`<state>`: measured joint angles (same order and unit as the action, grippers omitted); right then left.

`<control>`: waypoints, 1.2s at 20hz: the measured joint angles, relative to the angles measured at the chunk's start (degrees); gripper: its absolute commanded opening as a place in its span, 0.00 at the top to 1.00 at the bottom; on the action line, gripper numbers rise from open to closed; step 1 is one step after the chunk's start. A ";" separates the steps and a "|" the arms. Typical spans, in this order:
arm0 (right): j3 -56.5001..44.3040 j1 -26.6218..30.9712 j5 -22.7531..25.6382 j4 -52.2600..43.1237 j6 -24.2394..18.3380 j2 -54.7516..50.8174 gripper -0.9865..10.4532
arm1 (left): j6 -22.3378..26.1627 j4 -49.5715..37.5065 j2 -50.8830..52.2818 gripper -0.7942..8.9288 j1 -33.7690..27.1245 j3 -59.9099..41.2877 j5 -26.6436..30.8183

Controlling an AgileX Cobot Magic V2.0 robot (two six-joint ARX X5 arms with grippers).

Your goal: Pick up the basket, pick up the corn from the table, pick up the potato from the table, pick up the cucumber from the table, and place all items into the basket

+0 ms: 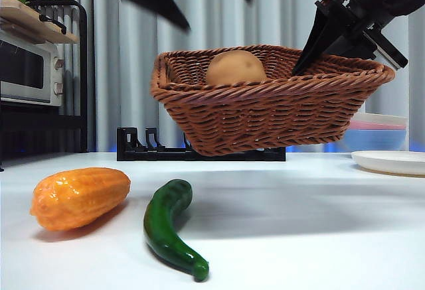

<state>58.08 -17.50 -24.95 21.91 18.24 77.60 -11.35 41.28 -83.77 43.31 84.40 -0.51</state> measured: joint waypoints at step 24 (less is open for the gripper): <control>0.00 3.85 0.02 -1.84 -0.26 0.00 0.92 | -6.80 -2.82 0.85 0.34 -8.35 -30.14 -0.33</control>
<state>58.08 -13.65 -24.93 20.08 17.98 77.60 -18.15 38.46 -82.91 34.96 54.26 -0.84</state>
